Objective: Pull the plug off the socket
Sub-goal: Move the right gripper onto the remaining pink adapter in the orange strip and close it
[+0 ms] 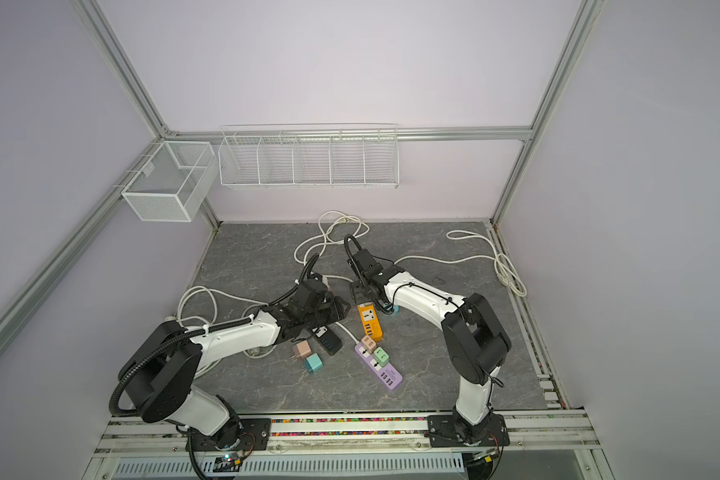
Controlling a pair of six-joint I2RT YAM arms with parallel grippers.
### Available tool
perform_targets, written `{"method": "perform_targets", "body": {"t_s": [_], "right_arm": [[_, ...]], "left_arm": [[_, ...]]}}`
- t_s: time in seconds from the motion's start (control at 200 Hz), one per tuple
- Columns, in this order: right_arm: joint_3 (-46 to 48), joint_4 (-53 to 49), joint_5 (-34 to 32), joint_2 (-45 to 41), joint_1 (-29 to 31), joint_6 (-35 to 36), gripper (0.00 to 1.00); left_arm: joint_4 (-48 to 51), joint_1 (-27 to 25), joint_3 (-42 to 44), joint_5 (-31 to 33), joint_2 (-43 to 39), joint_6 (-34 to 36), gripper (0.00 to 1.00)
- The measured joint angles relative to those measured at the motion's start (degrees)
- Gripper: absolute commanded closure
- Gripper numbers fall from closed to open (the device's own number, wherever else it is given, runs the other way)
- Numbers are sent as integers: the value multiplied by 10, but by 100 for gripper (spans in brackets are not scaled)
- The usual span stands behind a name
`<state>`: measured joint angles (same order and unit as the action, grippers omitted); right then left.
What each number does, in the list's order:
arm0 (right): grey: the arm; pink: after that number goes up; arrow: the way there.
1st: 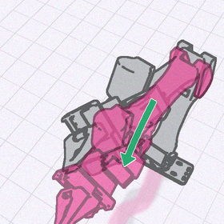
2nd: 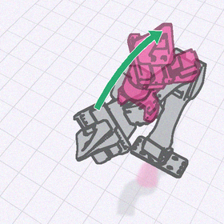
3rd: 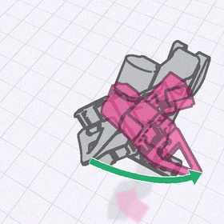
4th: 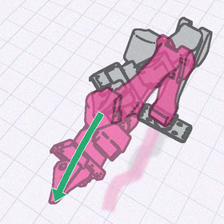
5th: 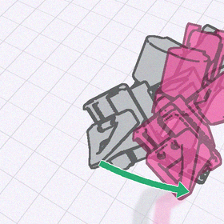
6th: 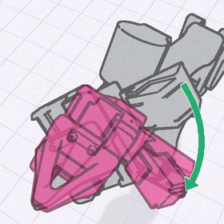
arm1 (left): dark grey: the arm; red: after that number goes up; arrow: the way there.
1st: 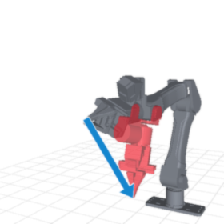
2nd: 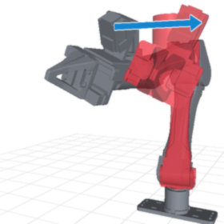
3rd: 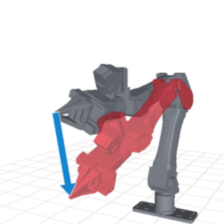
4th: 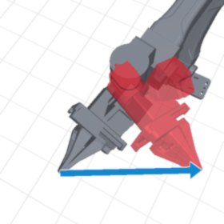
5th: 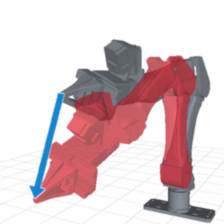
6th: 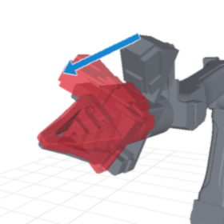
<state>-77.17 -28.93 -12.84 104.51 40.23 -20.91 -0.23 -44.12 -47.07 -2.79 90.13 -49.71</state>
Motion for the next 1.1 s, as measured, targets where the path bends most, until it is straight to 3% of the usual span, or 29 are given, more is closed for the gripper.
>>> {"method": "perform_targets", "body": {"t_s": [0.41,0.99,1.1], "right_arm": [[-13,0,7,57,-12,11,49],[5,15,28,59,-12,6,61],[6,17,31,59,-12,5,68]], "left_arm": [[-18,7,0,-7,26,-9,46],[-39,10,-3,-36,47,-13,47],[-43,10,-10,-43,56,-17,47]]}}
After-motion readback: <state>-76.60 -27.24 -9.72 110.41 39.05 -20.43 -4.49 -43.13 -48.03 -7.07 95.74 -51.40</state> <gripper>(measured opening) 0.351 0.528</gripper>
